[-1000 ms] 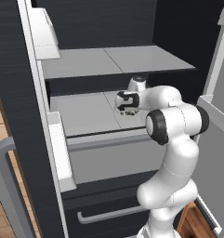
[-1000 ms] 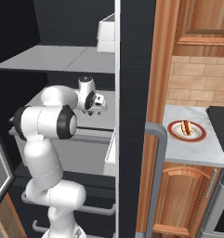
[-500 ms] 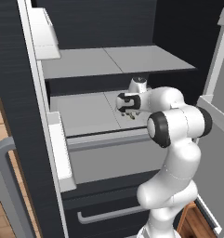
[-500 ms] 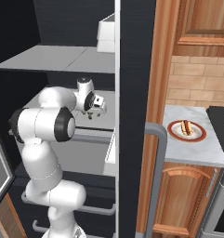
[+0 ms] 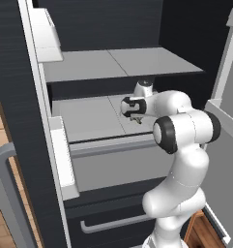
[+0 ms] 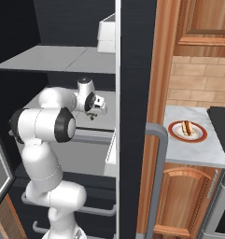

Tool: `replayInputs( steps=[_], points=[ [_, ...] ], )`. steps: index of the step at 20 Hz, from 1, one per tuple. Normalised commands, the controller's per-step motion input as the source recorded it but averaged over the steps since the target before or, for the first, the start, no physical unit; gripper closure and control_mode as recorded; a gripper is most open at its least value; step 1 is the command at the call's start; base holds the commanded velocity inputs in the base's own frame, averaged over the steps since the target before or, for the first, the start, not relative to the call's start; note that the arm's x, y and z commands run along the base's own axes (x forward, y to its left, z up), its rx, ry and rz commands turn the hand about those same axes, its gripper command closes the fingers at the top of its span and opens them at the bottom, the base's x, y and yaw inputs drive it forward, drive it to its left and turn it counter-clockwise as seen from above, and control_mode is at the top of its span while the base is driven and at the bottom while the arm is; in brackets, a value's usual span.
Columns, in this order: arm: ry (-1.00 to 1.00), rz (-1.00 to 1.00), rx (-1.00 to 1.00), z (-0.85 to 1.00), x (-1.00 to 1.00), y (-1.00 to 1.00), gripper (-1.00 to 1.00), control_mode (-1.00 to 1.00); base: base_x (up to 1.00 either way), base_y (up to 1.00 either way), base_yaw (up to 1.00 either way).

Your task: Place the cold items (carrot and mushroom) from the fridge in one tupperware on the dining counter. Place the warm items (kebab skewer and hot dog) in the stove area in another tupperware.

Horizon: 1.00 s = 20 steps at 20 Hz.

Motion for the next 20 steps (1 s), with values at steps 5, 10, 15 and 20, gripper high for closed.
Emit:
replayInputs(
  steps=[5,10,15,20],
  points=[
    [-0.14,-0.01,0.00,0.00,-0.52,0.03,1.00,-1.00,0.00,0.00,0.00],
    [-0.23,-0.02,0.00,0.00,-0.79,0.05,1.00,-1.00,0.00,0.00,0.00],
    [-0.11,-0.03,0.00,0.40,-1.00,0.00,1.00,-1.00,0.00,0.00,0.00],
    [0.01,-0.02,0.00,0.87,-1.00,0.00,1.00,-1.00,0.00,0.00,0.00]
  ],
)
